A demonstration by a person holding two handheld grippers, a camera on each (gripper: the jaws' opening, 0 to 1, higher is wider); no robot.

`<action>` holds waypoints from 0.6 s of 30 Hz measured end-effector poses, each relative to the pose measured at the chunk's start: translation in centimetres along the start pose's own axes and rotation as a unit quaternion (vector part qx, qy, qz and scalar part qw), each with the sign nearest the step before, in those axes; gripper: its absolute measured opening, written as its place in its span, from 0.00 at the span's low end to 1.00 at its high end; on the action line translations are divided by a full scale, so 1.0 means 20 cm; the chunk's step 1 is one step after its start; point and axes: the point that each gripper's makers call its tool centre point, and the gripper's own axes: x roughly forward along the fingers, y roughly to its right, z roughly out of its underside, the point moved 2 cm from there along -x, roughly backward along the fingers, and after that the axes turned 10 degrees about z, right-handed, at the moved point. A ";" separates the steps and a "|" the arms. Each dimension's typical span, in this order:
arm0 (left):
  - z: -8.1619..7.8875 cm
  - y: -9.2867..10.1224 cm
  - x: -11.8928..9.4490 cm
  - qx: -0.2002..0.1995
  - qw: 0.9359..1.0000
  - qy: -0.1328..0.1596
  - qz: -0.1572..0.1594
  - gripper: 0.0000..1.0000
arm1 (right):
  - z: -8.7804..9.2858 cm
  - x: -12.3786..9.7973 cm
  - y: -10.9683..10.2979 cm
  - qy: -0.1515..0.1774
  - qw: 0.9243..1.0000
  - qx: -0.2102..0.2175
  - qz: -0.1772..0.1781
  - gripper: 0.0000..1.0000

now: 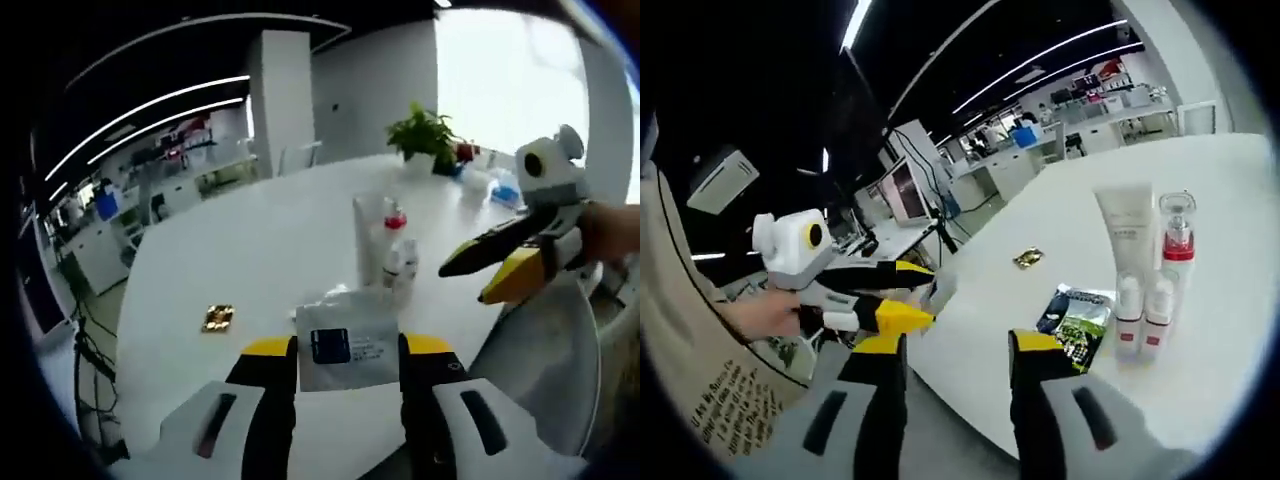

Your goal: Arrange the skincare products in the storage area until every visible bottle or jar stands upright without overlapping.

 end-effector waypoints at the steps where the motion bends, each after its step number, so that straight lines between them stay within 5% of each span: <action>1: 0.00 0.02 0.00 0.006 1.000 -0.001 0.003 0.37 | -0.01 0.01 -0.01 -0.001 1.000 -0.006 -0.004 0.36; 14: -0.13 0.12 0.00 0.040 0.999 0.021 0.028 0.37 | -0.09 0.06 -0.06 0.013 0.997 0.071 -0.021 0.15; 18: -0.14 0.11 0.00 0.036 0.999 0.023 0.030 0.37 | -0.11 0.06 -0.05 0.019 0.995 0.096 -0.028 0.01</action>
